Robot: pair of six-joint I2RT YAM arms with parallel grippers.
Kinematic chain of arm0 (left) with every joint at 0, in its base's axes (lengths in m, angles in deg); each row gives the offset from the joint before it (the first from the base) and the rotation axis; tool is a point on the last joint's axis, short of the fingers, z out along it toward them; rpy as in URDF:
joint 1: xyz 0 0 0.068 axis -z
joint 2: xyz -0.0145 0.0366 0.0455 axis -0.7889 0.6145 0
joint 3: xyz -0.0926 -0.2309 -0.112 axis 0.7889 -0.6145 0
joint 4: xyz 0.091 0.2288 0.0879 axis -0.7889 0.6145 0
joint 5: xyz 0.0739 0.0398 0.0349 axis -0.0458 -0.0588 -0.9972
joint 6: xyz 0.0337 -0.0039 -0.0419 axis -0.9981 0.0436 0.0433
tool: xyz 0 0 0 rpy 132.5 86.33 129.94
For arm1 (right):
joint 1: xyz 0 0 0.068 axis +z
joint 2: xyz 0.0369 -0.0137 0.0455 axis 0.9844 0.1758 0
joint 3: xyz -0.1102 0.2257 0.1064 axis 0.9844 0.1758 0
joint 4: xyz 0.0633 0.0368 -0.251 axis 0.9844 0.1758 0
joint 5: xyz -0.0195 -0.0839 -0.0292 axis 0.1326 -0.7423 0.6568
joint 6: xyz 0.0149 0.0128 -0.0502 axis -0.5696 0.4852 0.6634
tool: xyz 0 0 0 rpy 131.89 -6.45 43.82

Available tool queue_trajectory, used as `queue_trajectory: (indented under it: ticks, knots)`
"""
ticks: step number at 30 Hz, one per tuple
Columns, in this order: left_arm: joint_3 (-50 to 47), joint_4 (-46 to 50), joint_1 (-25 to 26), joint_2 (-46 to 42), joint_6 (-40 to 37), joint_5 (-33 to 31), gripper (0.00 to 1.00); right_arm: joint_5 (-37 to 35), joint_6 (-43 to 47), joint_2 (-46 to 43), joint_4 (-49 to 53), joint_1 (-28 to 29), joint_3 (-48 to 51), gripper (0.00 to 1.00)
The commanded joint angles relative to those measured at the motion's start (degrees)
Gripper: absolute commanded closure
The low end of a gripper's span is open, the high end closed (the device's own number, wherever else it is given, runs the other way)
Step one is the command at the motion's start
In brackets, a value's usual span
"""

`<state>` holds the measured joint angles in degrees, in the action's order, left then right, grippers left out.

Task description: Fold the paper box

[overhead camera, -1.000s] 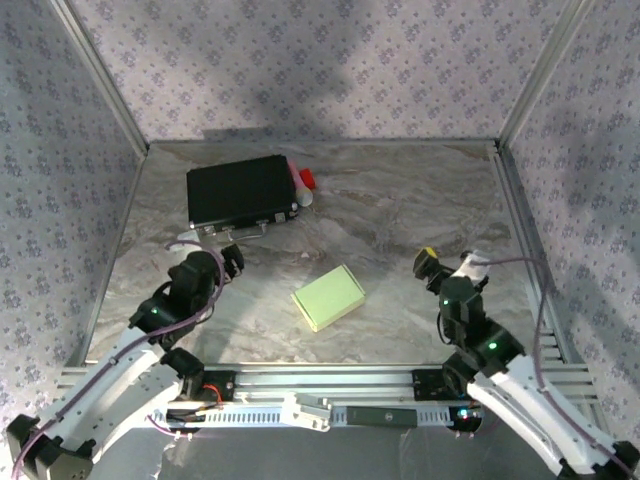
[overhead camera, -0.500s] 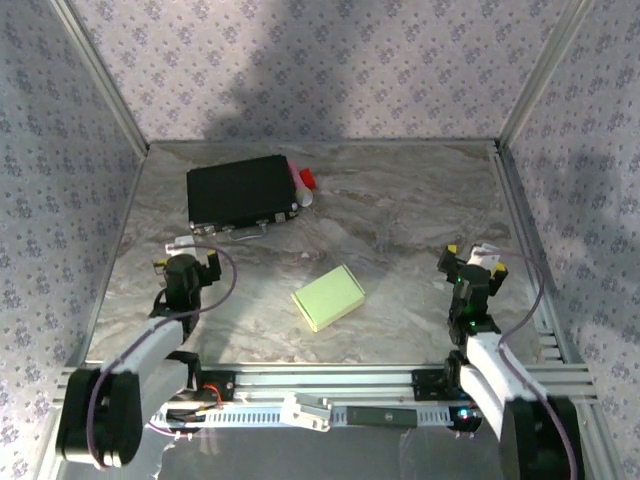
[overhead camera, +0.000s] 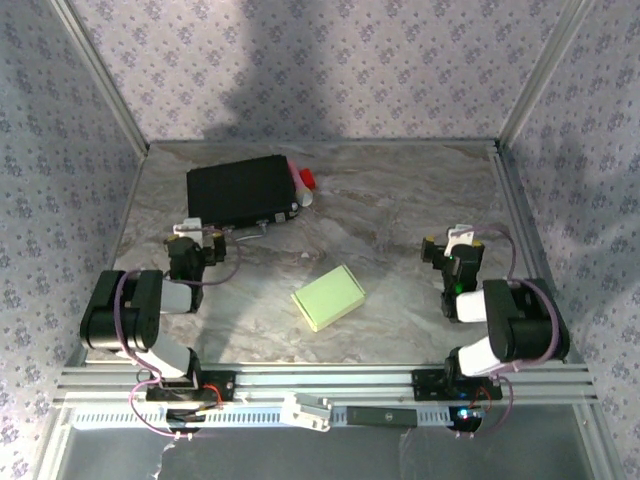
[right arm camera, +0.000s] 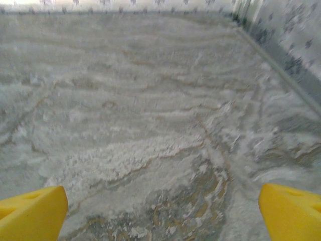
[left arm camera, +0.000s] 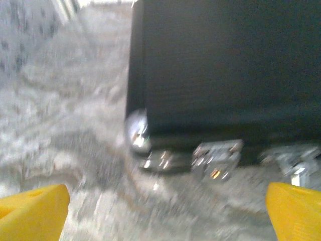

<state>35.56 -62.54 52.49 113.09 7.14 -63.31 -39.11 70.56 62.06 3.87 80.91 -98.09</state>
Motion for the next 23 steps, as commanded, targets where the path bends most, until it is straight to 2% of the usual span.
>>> queue_trajectory:
  ticks: [1,3,4,6,23]
  knots:
    - [2.9,-4.4,-2.7,1.1,2.7,4.6,0.0,4.3,3.6,0.1,4.9,0.6,-5.6,0.01]
    - [5.3,3.9,-2.7,-0.8,3.1,4.7,0.0,2.1,2.1,1.2,8.5,0.3,-8.6,0.01]
    - [4.5,0.0,-2.7,0.5,2.9,5.0,0.0,3.6,1.1,1.2,10.6,-1.0,-9.6,0.01]
    - [5.3,3.5,-2.8,-0.6,3.1,4.6,0.0,5.1,0.2,1.1,11.0,-2.5,-9.9,0.01]
    - [5.2,2.7,-2.6,-0.2,3.0,4.4,0.0,3.4,0.7,1.0,9.3,-1.6,-9.1,0.01]
